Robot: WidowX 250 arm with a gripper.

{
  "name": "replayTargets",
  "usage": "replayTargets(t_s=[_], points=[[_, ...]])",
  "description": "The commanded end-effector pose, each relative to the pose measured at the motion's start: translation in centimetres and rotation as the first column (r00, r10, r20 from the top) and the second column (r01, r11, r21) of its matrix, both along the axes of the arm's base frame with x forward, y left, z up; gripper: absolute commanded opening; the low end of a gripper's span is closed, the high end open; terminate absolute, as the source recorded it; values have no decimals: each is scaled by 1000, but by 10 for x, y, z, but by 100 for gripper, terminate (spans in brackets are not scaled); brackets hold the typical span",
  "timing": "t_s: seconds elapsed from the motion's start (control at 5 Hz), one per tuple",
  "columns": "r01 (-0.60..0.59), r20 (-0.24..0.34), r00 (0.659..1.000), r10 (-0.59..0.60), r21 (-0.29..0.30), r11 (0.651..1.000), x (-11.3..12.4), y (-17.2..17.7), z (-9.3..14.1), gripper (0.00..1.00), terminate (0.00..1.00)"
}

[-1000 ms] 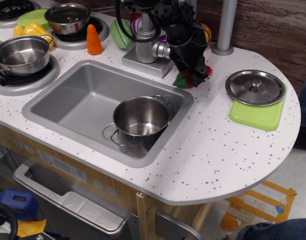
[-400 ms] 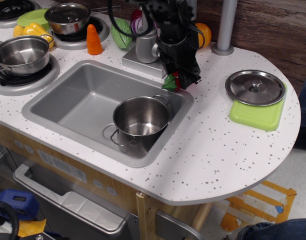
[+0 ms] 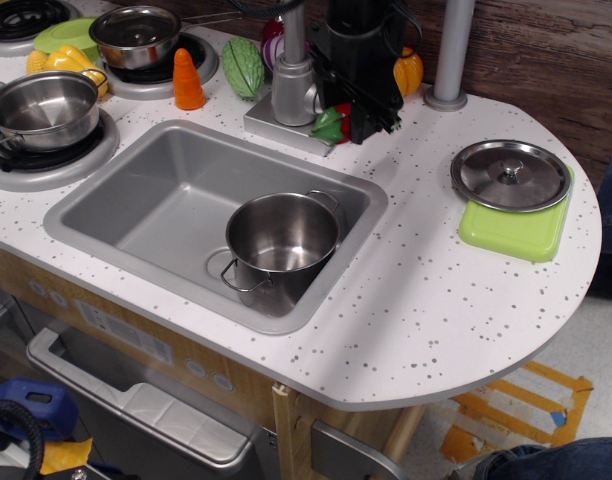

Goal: Put pepper in pot or pan

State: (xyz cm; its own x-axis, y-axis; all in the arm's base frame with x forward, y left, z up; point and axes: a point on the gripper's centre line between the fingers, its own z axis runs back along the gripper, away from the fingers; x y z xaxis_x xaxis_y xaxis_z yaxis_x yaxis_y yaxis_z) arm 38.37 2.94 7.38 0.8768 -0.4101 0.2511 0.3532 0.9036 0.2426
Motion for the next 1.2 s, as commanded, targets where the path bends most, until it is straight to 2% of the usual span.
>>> replayTargets(t_s=[0.0, 0.2, 0.4, 0.8, 1.0], points=[[-28, 88, 996, 27, 7, 1000, -21, 17, 13, 0, 0], [-18, 131, 991, 21, -19, 1000, -29, 23, -7, 0, 0], [1, 165, 986, 3, -26, 1000, -29, 24, -17, 100, 0], [1, 165, 986, 3, -26, 1000, -29, 24, -17, 100, 0], [1, 165, 986, 3, -26, 1000, -29, 24, -17, 100, 100]])
